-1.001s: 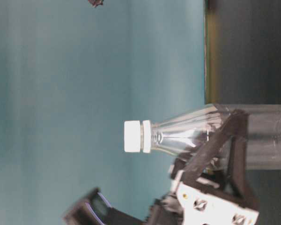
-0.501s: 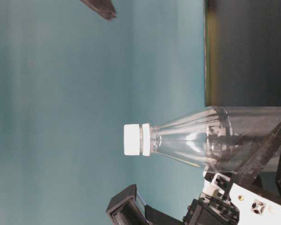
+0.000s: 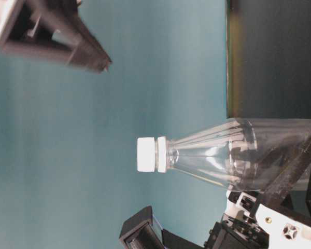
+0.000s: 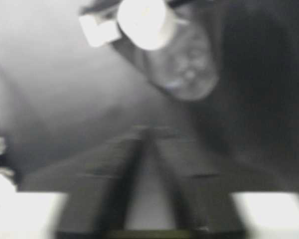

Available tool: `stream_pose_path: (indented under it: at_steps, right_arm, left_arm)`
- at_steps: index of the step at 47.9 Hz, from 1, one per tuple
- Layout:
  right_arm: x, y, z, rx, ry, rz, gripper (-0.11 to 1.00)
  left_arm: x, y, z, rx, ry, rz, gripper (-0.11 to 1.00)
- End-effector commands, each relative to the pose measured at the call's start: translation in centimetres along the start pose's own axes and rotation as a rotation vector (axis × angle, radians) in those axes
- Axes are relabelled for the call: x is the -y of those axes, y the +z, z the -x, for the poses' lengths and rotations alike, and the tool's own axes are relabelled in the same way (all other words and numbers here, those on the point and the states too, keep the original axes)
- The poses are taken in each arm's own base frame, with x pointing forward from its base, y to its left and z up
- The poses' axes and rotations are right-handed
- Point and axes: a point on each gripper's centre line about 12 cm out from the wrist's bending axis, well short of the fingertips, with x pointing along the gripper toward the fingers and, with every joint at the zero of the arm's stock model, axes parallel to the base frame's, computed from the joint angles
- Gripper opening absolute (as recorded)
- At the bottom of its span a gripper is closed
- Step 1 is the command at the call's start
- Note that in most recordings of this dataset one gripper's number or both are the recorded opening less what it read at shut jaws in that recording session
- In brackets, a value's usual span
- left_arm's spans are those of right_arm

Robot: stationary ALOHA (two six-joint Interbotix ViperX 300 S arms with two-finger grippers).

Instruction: Open the bottle cap by holding the bottle with the left arm and twisting the cap with the right arm.

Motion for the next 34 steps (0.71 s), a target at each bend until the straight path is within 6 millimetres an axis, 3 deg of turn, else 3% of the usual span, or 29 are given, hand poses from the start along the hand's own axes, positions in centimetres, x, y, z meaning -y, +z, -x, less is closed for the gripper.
stream_pose_path:
  at_steps: [1, 8, 11, 24, 34]
  right_arm:
    - [-1.2, 2.2, 0.1, -0.05, -0.016, -0.064, 0.31]
    - [-2.2, 5.1, -1.4, -0.135, -0.065, -0.102, 0.7]
    - [-2.1, 5.7, -2.1, -0.186, -0.098, -0.122, 0.8]
    - [-1.9, 7.4, -5.3, -0.298, -0.186, -0.242, 0.77]
    - [-1.3, 7.2, -7.6, -0.321, -0.202, -0.246, 0.77]
  left_arm:
    - [0.5, 0.1, 0.0, 0.006, -0.014, -0.008, 0.81]
    - [0.7, -0.1, 0.0, 0.001, -0.021, -0.011, 0.81]
    - [0.8, -0.1, 0.0, 0.0, -0.021, -0.011, 0.81]
    - [0.7, -0.4, 0.0, -0.01, -0.02, -0.009, 0.81]
    - [0.7, -0.5, 0.0, -0.013, -0.019, -0.01, 0.81]
